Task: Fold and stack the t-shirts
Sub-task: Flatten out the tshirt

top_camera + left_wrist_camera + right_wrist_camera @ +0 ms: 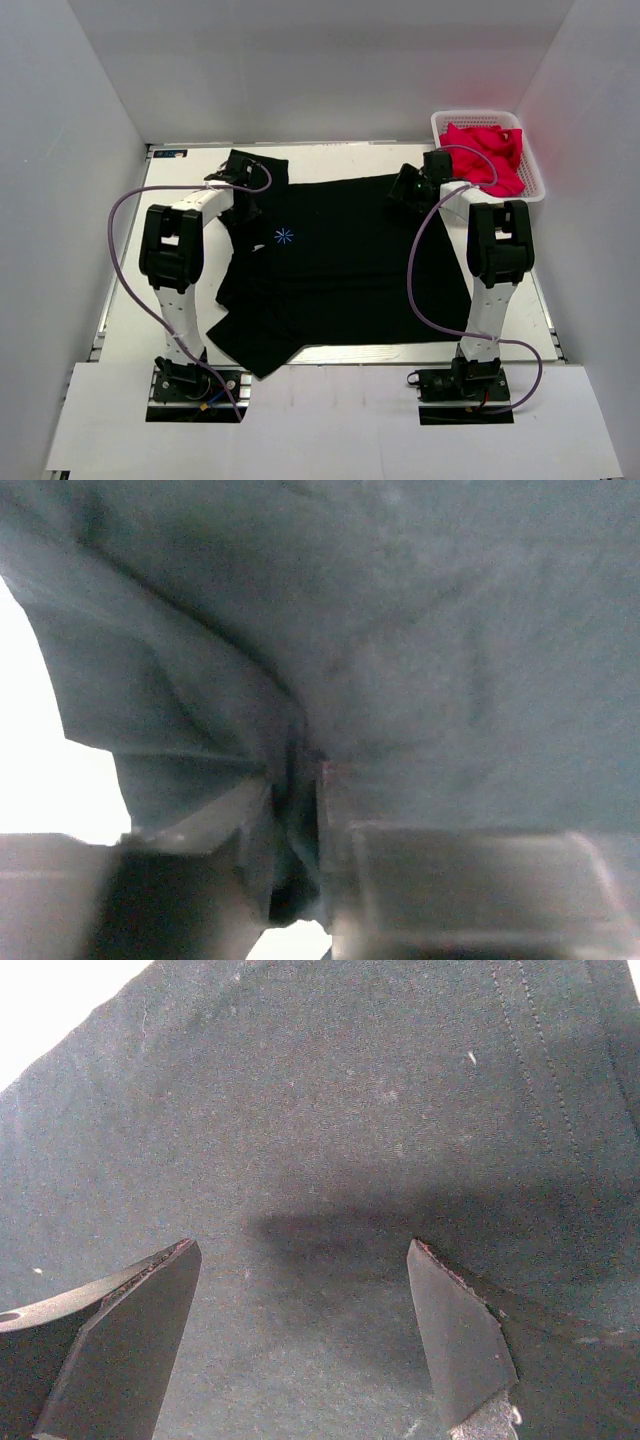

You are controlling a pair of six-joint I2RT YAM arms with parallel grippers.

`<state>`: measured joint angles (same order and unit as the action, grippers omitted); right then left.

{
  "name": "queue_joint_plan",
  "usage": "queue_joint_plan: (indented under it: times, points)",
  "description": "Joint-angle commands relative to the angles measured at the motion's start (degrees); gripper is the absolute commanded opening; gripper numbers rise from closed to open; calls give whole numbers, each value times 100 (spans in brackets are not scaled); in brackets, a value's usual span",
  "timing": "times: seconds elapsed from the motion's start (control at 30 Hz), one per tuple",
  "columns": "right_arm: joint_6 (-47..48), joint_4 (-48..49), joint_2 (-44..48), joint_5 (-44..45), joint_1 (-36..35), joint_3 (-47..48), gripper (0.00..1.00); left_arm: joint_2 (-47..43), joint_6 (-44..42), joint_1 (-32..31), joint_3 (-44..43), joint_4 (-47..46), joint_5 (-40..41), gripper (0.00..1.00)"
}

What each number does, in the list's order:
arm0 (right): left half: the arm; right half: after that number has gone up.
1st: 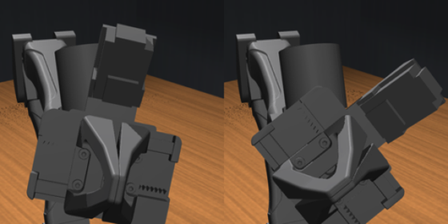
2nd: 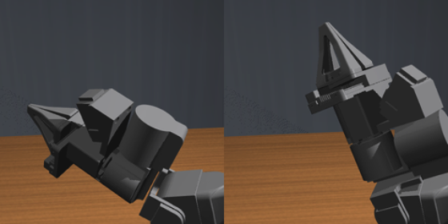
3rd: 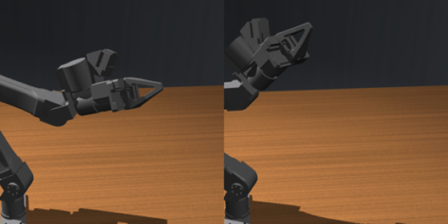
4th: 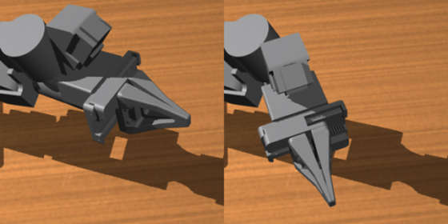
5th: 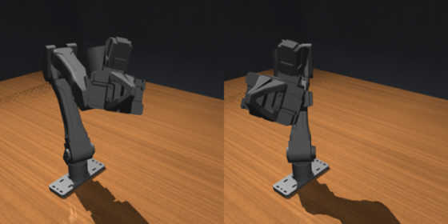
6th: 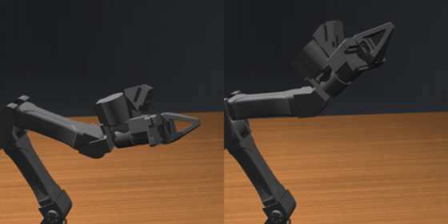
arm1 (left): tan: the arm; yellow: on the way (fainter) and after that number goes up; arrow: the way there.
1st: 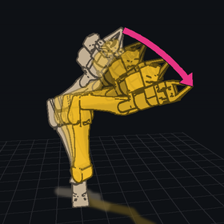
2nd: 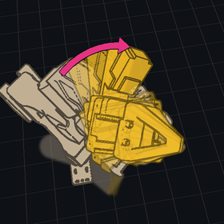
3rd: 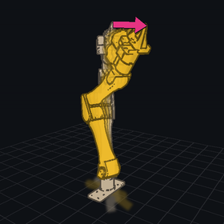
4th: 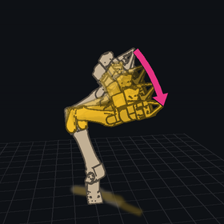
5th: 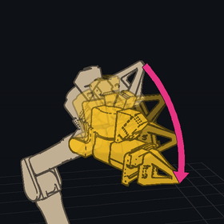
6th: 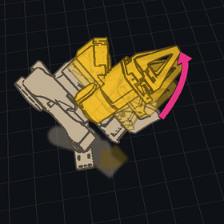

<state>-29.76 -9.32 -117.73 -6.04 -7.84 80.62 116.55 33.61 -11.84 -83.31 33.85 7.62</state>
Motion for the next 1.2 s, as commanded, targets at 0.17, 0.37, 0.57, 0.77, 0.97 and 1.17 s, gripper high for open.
queue_joint_plan:
  times: [0.17,0.37,0.57,0.77,0.97,1.17]
  points:
    - [-136,-430,-233,419,133,94,90,-694,41,-29,33,491,574,3]
    - [-250,-544,-180,578,194,94,90,-1266,-21,85,376,711,942,6]
    - [-241,-658,-250,780,309,279,90,-1644,-135,138,727,905,1716,14]
    - [-84,-685,-250,754,405,349,90,-1882,23,418,1360,1045,2847,19]
    - [242,-483,83,877,379,209,90,-1154,401,1129,1029,1597,3493,35]
    - [637,-606,250,449,301,446,90,-730,227,1386,-71,1915,2590,100]
